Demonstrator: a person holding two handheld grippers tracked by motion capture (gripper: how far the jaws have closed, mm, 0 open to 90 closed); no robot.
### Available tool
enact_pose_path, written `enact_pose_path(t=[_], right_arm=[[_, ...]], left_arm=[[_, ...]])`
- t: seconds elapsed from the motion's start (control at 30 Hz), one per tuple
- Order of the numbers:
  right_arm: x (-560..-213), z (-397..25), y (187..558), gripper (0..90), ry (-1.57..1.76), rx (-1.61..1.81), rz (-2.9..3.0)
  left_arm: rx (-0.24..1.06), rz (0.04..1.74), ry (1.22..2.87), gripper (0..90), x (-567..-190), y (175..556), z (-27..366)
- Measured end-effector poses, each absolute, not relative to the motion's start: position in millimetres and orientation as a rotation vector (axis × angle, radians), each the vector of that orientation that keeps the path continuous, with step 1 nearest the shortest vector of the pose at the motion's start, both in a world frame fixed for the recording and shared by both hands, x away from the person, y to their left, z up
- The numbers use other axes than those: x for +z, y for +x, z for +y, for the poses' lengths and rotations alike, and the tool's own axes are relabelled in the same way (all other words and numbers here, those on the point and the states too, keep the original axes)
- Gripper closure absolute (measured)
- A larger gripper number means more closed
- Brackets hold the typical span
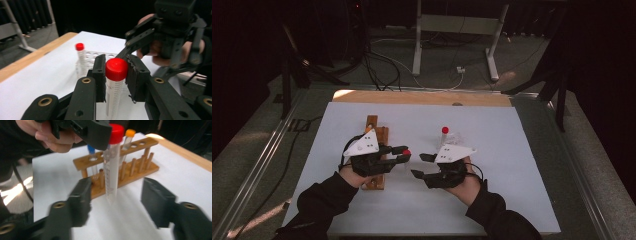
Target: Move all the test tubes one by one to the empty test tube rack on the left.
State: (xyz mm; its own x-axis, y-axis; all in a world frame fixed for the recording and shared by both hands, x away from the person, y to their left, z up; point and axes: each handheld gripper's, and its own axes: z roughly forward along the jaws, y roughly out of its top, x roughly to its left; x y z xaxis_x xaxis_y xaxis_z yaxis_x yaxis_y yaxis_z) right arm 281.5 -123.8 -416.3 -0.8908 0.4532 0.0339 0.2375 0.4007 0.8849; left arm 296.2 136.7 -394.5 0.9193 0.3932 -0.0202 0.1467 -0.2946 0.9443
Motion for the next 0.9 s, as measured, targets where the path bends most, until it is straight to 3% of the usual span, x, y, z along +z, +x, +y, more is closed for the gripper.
enact_pose_path(t=[0.1,0.3,0.9], right_arm=[[-413.2,-128.9,281.7,21.7,0.655,1.515,2.402],[-408.8,-138.0,281.2,0.7,0.703,1.544,2.341],[-409.2,-150.0,279.8,0.0,0.739,1.559,2.289]], left_arm=[[0.272,0.419,1.861,71.9,-390.4,301.1,141.6],[0.326,0.460,1.847,71.9,-379.9,313.9,152.9],[0.479,0.635,1.772,71.9,-360.3,366.3,196.9]])
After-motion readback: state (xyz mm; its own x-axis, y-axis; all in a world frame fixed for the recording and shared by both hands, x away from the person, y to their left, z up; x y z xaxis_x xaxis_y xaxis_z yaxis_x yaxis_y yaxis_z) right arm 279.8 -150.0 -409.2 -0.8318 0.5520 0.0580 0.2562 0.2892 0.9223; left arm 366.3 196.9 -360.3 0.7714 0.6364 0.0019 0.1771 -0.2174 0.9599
